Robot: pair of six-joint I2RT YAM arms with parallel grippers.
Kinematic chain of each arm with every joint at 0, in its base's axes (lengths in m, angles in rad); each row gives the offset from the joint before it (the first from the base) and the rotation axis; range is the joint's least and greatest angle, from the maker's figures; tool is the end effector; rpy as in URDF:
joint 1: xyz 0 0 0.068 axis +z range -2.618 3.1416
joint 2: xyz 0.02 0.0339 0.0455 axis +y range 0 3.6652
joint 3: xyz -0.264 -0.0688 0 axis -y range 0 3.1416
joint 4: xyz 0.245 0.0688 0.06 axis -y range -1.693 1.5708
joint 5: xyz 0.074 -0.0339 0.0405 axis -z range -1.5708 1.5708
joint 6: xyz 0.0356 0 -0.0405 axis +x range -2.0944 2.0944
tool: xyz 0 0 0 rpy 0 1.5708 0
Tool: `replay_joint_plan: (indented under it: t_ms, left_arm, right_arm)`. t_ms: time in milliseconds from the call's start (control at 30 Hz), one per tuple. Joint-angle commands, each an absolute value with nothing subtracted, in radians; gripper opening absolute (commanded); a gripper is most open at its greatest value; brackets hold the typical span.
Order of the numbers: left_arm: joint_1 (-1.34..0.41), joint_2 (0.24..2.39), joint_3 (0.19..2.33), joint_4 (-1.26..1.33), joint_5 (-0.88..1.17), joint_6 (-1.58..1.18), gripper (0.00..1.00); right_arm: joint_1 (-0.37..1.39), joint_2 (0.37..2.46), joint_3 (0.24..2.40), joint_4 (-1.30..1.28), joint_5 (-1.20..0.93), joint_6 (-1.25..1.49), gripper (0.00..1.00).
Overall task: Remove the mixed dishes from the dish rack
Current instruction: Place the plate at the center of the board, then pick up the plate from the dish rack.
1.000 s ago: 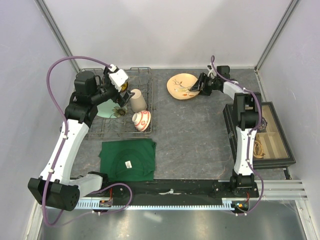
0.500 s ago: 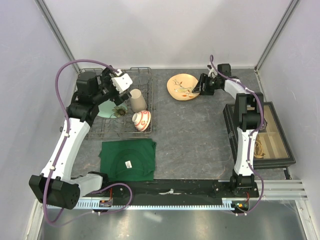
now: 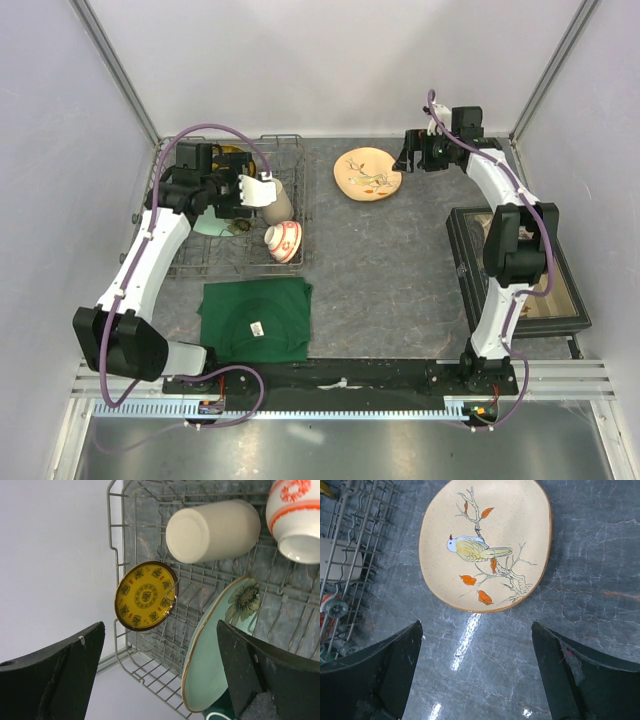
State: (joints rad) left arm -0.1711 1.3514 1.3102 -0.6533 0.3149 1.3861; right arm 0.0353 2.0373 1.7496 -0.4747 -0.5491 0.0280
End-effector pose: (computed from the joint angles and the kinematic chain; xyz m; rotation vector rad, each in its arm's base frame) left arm 0.2865 -0.0607 0.3520 1.6890 1.4753 0.3066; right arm 0.4652 0.0350 0.2652 -0.2818 2.2690 0.6698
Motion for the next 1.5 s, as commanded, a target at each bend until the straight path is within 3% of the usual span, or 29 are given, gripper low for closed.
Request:
replay_joint_plan:
  t_ms: [0,600,900,1133,1467]
  left_arm:
    - [-0.156,1.365,1.387,-0.790,0.307,1.574,0.99]
    - [-0.097,1.534,1.454,-0.884,0.203,1.755,0.95]
    - [-0.083,1.647,1.548,-0.948,0.178,1.818,0.82]
    - [-0.081,1.689,1.605,-1.031,0.129,1.847,0.58]
    - [-0.083,1.703,1.591,-1.091,0.115,1.836,0.49]
  right_arm:
    - [0.034,1.951,1.686,-0.499,-0.531,-0.060,0.98]
    - [0.034,1.940,1.637,-0.497,-0.583,-0.055,0.98]
    - [0.034,1.937,1.623,-0.499,-0.580,-0.063,0.97]
    - [0.032,1.951,1.615,-0.495,-0.578,-0.066,0.96]
    - [0.032,1.964,1.600,-0.477,-0.588,-0.055,0.94]
